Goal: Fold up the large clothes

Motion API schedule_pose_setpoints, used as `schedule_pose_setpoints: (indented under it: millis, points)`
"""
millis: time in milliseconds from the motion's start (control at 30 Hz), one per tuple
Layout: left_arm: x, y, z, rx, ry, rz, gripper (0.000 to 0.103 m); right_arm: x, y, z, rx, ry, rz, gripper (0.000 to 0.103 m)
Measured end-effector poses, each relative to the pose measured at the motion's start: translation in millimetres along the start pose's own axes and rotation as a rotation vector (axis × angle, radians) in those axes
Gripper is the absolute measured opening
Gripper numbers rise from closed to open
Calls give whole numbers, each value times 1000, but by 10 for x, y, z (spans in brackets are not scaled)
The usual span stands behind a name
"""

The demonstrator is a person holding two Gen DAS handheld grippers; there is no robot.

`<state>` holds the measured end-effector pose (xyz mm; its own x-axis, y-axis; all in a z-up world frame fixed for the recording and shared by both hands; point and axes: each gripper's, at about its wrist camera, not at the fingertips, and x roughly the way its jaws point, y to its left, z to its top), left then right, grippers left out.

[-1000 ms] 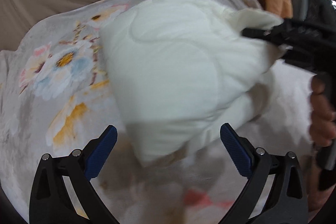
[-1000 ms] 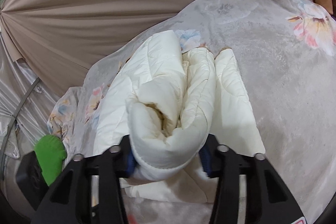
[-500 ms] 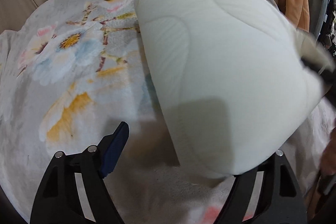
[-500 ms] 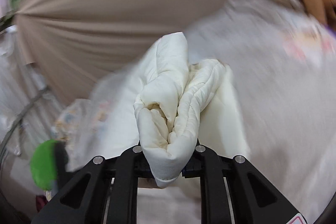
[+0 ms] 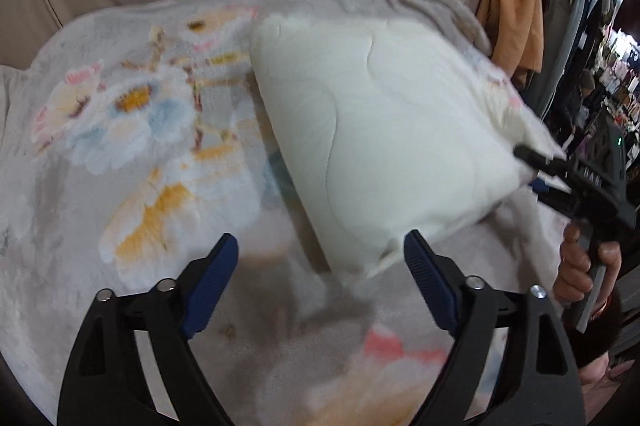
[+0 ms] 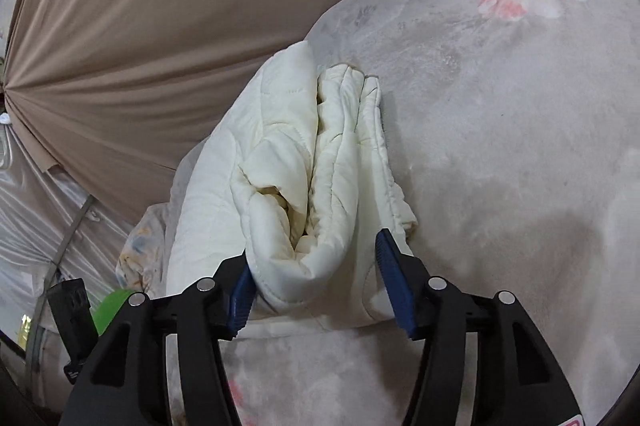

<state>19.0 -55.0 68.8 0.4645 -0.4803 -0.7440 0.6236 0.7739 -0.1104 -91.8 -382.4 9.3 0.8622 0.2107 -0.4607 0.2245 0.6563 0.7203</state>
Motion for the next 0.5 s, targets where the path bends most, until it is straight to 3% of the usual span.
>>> schedule_pose_setpoints:
  millis: [133,267,333,500]
  points:
    - [-212,-110,382,48,-134,29,91,-198,238,227,-61,-72,-22,58]
    - [-99,-325,840,95,-211,59,91,-102,568,587,-140,-99,-55,59]
    - [52,-397,1013,102,-214,95,91,88,725,807,-136,-86,-72,59]
    - [448,-473,1225,75,-162,101,91,801,846,1106,-116,55,-152,59]
